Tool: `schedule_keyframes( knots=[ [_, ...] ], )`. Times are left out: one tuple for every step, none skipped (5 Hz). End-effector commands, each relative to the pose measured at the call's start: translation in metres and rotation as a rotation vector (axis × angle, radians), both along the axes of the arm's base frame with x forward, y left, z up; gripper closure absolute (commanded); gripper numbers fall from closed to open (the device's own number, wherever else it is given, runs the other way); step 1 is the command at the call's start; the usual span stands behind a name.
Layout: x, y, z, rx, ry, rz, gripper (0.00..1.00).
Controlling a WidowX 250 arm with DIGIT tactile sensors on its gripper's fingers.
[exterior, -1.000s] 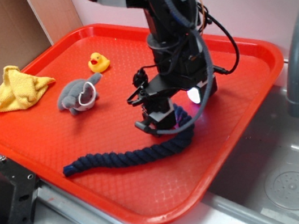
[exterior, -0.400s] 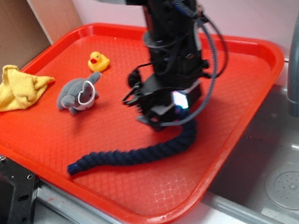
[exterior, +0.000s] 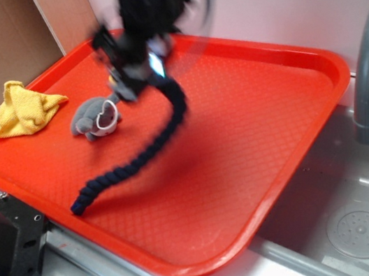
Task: Grab the blue rope.
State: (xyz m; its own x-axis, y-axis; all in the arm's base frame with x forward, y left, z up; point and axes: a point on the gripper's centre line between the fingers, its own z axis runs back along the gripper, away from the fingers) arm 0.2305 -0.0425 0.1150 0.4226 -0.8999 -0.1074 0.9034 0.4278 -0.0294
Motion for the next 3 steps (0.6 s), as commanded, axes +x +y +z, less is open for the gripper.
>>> schedule_keyframes(
  knots=[
    [-0.008,0.007,0.07,-0.049,-0.127,0.5,1.0],
    [0.009,-0.002,0.082,-0.034,-0.145,0.749,1.0],
    [0.008,-0.021,0.086,0.03,-0.16,0.928,1.0]
  ],
)
